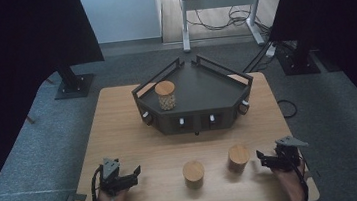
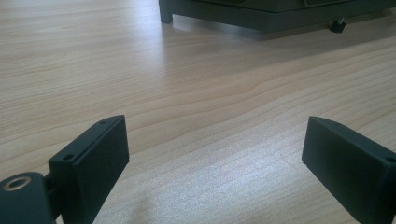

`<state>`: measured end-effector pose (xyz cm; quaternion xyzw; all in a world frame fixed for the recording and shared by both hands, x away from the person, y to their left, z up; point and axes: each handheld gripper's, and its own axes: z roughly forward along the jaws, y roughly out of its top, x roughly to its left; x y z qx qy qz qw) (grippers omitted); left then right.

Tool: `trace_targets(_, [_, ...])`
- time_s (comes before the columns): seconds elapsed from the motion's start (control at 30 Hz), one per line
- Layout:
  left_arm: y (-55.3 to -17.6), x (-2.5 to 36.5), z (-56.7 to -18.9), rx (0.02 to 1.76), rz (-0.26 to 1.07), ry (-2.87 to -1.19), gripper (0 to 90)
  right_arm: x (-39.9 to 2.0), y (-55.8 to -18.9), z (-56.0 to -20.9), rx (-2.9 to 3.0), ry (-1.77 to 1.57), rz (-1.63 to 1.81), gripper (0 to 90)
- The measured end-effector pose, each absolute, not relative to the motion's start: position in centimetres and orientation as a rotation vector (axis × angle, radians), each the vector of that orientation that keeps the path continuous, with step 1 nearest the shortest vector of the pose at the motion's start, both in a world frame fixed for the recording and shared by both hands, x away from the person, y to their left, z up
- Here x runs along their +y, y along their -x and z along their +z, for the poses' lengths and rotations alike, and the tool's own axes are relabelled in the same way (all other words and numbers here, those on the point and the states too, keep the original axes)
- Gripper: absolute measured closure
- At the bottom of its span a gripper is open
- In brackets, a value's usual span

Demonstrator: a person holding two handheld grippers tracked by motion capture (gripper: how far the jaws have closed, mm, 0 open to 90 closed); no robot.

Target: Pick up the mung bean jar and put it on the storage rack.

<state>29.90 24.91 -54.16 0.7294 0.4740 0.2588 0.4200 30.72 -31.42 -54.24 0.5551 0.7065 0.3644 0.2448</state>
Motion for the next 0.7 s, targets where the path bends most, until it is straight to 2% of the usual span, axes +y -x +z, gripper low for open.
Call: trace_targets(0.7, [-30.4, 25.0, -55.0, 1.241, 0.631, -1.898, 7.4, -31.1, -30.6, -52.5, 1.921, -1.486, 1.019, 7.9])
